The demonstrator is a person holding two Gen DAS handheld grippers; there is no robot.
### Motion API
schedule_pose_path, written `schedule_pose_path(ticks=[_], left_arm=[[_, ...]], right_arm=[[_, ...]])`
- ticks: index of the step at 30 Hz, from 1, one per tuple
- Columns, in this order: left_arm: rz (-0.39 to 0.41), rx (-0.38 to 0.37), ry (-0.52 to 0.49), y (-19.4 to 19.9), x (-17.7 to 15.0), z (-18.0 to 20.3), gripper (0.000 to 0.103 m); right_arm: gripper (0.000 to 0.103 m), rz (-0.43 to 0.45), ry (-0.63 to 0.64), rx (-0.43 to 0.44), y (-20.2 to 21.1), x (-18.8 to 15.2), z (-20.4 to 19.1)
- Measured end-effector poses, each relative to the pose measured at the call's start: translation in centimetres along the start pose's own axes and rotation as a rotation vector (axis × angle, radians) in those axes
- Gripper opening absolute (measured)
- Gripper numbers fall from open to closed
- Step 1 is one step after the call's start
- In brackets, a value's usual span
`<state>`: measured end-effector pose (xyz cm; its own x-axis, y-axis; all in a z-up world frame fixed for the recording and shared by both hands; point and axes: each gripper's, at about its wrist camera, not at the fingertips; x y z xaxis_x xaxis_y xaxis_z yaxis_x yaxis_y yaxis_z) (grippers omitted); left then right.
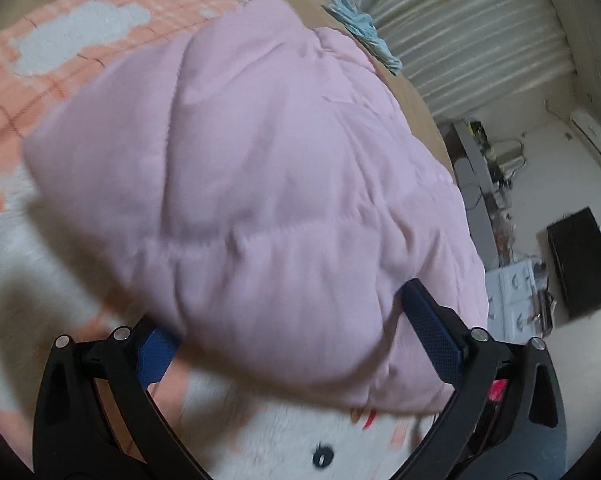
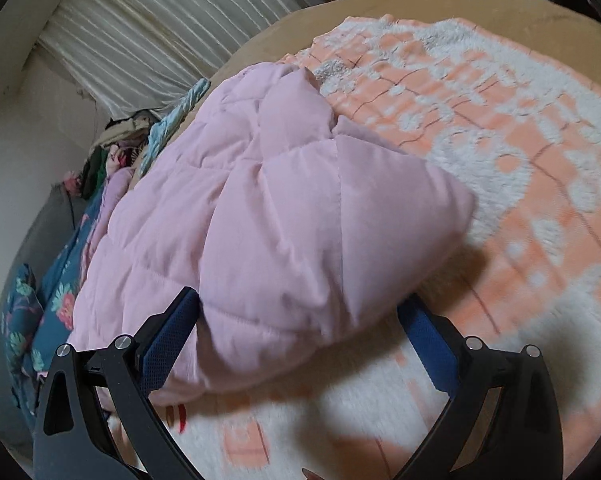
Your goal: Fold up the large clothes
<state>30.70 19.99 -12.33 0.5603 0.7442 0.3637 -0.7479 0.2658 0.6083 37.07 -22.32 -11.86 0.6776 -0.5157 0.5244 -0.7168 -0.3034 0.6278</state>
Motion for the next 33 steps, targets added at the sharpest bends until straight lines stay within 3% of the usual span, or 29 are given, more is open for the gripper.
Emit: schedule_pose_path(ticks=[7,9,12,15,17,20,33], left_arm=[[0.038,0.012,-0.05,-1.6,0.2,0.8,0.095],[0.044,0.015,-0.074,-1.8,0.4,1.2,0.095],[0.066,0.028,-0.121,-1.8,0.6,1.9,0.09],[0.116,0.062,-0.228,-1.0,0.6,3.6,0.068],[0.134,0.08,-0.3,-0.3,0.3,4.8,0.055],[0.134,0.092,-0.353,0.3,0.4,5.8,0.047],[0.187,0.112,-0.507,5.1,-0.6,9.1,0.038]], right_arm=[[0.096,0.016,-0.017,0.045,-2.1,1.1,-0.1],[0.074,0.022,0.009,0.074,-2.3,1.2,-0.4],[0.051,0.052,0.088,0.097,-1.8,1.1,-1.8],[0.041,0.091,0.206,0.08,-1.0,1.1,-3.6],[0.038,0.112,0.279,0.057,-0.5,1.2,-4.9],[0.036,0.124,0.345,0.038,0.1,1.3,-6.3],[0.031,0.177,0.548,0.049,6.0,0.3,-10.3]])
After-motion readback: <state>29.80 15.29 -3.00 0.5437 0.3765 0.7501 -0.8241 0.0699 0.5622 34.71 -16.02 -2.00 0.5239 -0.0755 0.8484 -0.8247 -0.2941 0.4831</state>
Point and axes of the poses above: each gripper's, at about its wrist camera, not at the fingertips, and y roughly against the way its jaws point, z to its right, x to its top, and after that the axes turned 5 degrees about z, right-handed
